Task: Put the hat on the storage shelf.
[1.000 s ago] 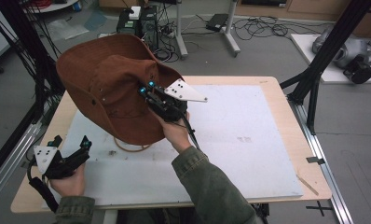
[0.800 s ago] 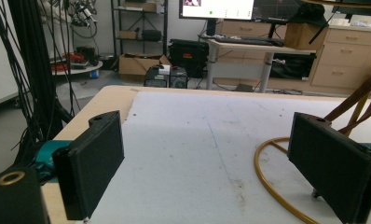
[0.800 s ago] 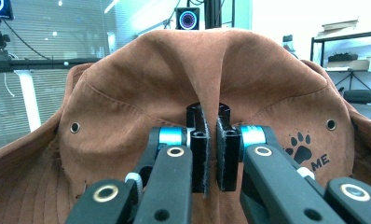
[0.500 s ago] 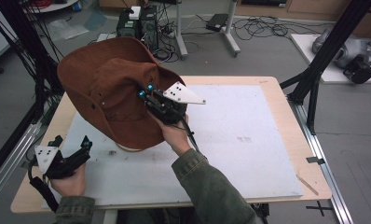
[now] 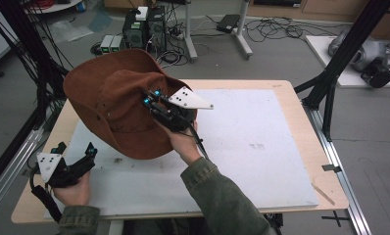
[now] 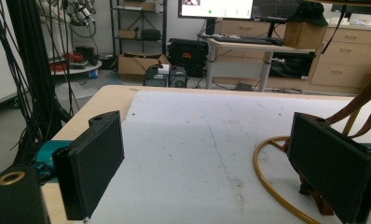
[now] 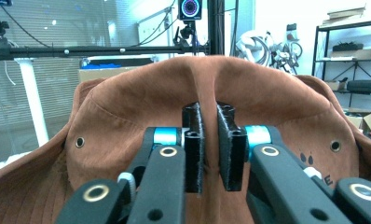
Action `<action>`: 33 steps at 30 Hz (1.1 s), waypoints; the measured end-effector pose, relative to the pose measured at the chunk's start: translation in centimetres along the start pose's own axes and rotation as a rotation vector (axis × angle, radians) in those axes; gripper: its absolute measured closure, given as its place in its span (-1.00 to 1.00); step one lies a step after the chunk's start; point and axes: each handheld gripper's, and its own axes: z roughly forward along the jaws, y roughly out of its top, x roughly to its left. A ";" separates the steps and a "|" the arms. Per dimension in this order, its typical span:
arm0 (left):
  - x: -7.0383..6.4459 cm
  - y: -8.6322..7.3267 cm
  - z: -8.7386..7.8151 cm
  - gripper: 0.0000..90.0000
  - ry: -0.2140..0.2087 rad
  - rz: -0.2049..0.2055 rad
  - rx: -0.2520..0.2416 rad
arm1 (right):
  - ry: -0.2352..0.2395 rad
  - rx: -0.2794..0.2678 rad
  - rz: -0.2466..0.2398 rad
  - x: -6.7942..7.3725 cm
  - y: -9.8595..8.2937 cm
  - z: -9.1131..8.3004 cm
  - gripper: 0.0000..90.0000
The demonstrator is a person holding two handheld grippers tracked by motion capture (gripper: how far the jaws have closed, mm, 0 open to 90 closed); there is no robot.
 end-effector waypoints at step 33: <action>0.0 0.0 0.0 -0.76 -0.001 -0.002 -0.001 | -0.013 0.027 0.046 -1.2 0.4 -0.5 -0.56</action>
